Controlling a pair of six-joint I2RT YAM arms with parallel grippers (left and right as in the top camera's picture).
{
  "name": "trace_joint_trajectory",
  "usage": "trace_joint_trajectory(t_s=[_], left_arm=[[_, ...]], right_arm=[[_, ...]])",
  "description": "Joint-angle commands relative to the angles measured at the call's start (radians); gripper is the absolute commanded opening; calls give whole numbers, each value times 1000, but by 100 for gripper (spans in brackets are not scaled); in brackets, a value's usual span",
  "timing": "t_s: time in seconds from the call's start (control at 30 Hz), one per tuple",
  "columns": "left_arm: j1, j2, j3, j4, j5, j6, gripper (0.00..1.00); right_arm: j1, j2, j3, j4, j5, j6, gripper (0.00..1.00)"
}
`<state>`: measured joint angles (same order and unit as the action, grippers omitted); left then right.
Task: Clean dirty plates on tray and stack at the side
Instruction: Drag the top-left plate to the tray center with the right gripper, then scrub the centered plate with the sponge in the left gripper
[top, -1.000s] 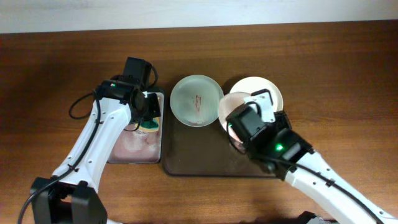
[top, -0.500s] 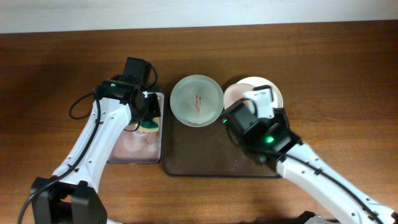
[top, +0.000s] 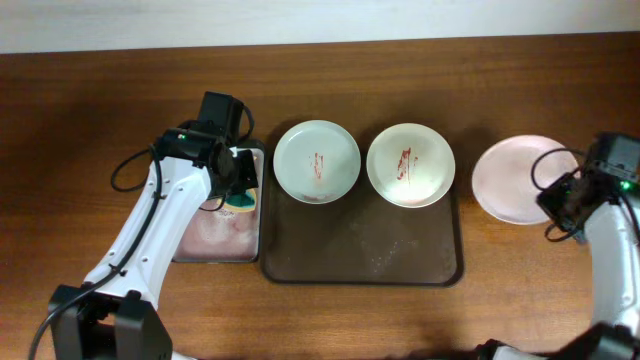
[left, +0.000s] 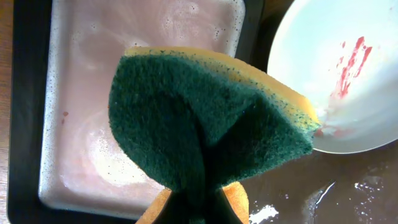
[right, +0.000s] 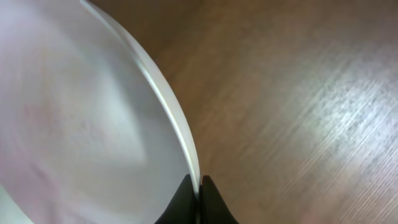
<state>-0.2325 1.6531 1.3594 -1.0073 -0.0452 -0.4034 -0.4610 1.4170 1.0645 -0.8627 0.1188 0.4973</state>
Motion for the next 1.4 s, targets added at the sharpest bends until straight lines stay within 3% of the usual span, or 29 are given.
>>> trace_joint_trajectory(t_s=[0.0,0.07,0.1,0.17,0.2,0.27,0.47,0.57,0.7,0.87,1.0,1.07,1.13,1.23,1.3,1.37], left_arm=[[5,-15,3,-1,-4,16,0],[5,-15,3,0,-4,16,0],[5,-15,3,0,-4,16,0],[5,-15,3,0,-4,16,0],[5,-15,3,0,-4,16,0],[5,-15,3,0,-4,16,0],[5,-15,3,0,-4,16,0],[5,-15,3,0,-4,16,0],[5,-15,3,0,-4,16,0],[5,-15,3,-1,-3,16,0],[5,-15,3,0,-3,16,0],[5,-15,3,0,-3,16,0],[5,-15,3,0,-3,16,0],[5,-15,3,0,-4,16,0],[5,-15,3,0,-4,16,0],[5,-15,3,0,-4,16,0]], right_arm=[[-47,95,18,22,-60,-11,4],[-47,133,18,77,-143,-76,4],[-47,134,19,97,-187,-101,13],[-43,126,28,109,-267,-101,54],[-35,124,42,112,-345,-122,57],[7,123,84,109,-489,-212,58],[382,128,172,76,-508,-336,57],[563,163,172,112,-507,-306,56],[733,275,172,179,-508,-101,50],[803,441,172,279,-501,72,43],[815,544,172,393,-505,114,41],[829,566,172,396,-508,114,28],[842,566,172,347,-505,114,14],[846,566,172,203,-571,114,5],[847,566,172,71,-610,114,4],[847,564,172,14,-625,109,12]])
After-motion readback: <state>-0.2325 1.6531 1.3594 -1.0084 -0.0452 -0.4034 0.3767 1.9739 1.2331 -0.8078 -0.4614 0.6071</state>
